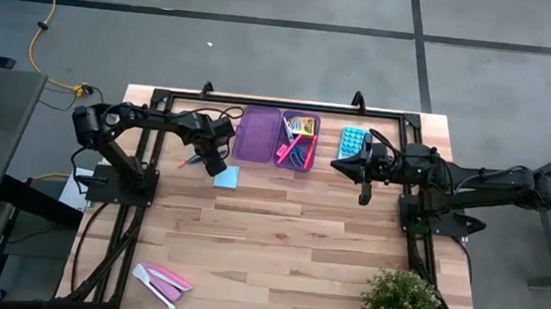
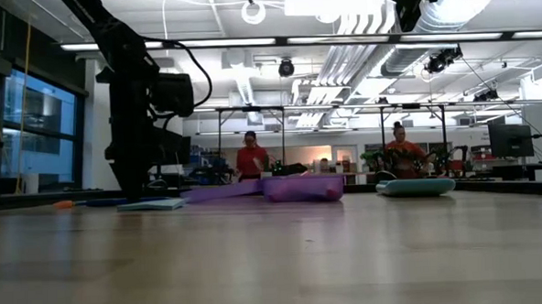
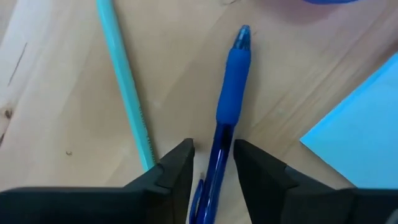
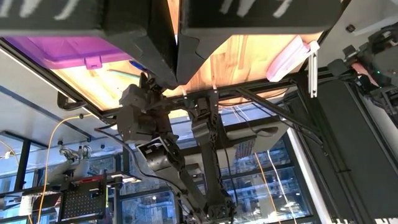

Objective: Pack school essentials
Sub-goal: Put the blue pen into the purple supply box

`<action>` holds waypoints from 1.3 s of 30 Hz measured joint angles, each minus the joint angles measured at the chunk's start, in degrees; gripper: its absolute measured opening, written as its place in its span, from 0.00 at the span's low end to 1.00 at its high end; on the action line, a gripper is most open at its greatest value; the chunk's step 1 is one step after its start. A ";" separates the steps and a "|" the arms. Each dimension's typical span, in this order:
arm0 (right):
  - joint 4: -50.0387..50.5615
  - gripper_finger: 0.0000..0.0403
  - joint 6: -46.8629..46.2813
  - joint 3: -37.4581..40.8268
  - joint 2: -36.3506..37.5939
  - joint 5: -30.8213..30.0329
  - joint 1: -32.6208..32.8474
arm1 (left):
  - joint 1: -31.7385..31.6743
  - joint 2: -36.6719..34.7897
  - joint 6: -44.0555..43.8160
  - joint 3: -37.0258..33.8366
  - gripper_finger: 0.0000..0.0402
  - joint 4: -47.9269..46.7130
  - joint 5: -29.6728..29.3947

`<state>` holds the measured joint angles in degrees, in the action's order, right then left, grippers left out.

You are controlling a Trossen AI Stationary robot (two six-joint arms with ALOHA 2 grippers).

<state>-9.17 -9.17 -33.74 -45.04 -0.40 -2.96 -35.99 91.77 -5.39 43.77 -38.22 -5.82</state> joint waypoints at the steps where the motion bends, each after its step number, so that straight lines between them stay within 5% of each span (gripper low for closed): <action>1: 0.00 0.00 0.00 0.00 0.00 0.00 0.00 | 0.02 0.00 0.07 0.00 0.26 -0.08 0.04; 12: 0.00 0.00 0.00 0.00 0.00 -0.02 0.00 | 0.07 0.02 0.07 -0.01 0.04 -0.45 1.11; 29: 0.00 0.00 0.00 0.00 0.00 -0.02 0.00 | 0.17 -4.56 -0.43 14.05 0.04 -8.28 2.88; 39: 0.00 0.00 0.11 0.00 0.00 -0.02 0.00 | 10.48 -27.88 -11.75 7.82 0.04 21.22 4.26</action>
<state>-9.17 -9.06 -33.74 -45.04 -0.43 -2.96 -25.51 63.89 -17.14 51.59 -16.99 -1.57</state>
